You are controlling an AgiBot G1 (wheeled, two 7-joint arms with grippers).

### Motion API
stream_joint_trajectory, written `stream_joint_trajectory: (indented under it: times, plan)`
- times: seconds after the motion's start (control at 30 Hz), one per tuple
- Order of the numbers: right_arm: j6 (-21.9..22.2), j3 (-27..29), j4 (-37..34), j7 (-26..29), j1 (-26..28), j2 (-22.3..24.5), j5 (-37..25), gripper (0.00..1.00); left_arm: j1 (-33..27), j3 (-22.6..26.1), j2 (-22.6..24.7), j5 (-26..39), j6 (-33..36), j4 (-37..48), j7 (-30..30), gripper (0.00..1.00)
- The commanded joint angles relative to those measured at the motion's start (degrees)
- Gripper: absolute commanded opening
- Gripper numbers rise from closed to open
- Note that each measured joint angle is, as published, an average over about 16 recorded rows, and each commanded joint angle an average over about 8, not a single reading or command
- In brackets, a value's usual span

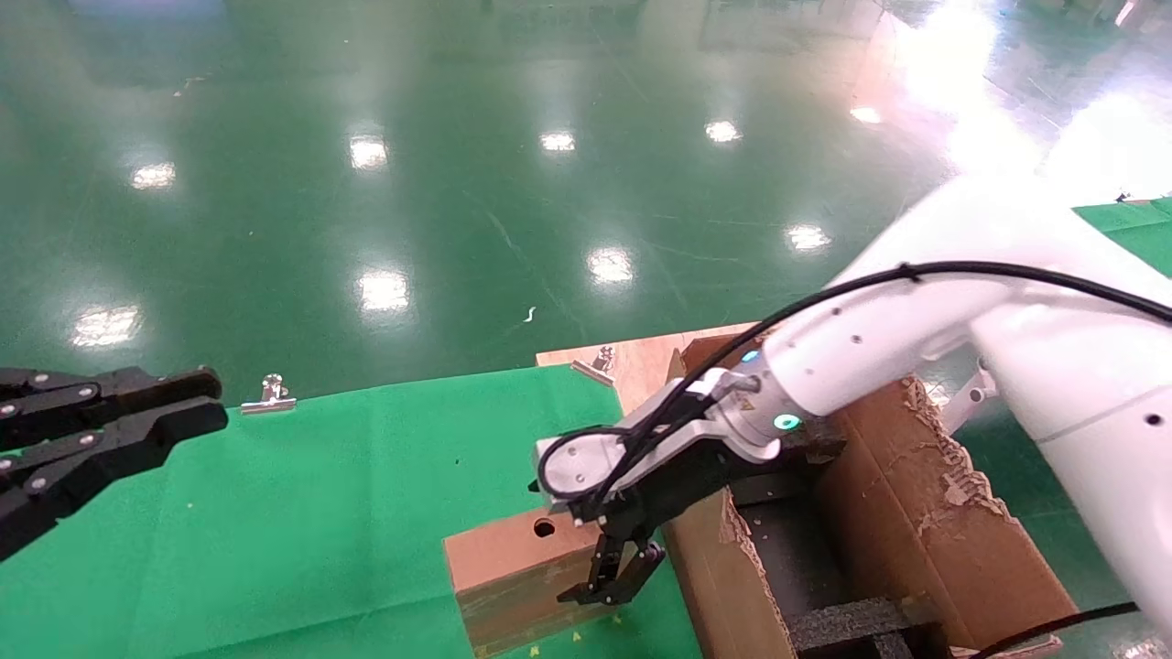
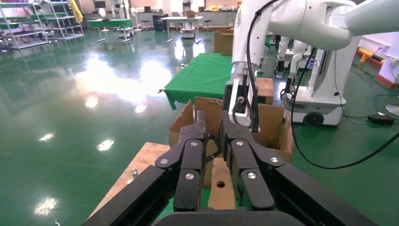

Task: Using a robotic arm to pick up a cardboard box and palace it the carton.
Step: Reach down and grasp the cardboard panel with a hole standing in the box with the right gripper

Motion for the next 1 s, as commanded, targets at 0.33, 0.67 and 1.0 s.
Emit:
stream_joint_trajectory:
  times: [0.33, 0.67, 1.0]
  plan:
    - [-0.1, -5.6, -1.6, -2.6, 3.2, -3.6, -3.9, 0.77, 0.0, 0.0, 0.0, 0.0, 0.0, 0.0, 0.0, 0.63]
    - [-0.1, -6.9, -2.1, -3.0, 3.9, -4.1, -4.3, 0.0, 0.0, 0.0, 0.0, 0.0, 0.0, 0.0, 0.0, 1.0]
    - [-0.1, -6.4, -1.9, -2.9, 3.6, -3.9, -4.0, 0.0, 0.0, 0.0, 0.0, 0.0, 0.0, 0.0, 0.0, 1.0]
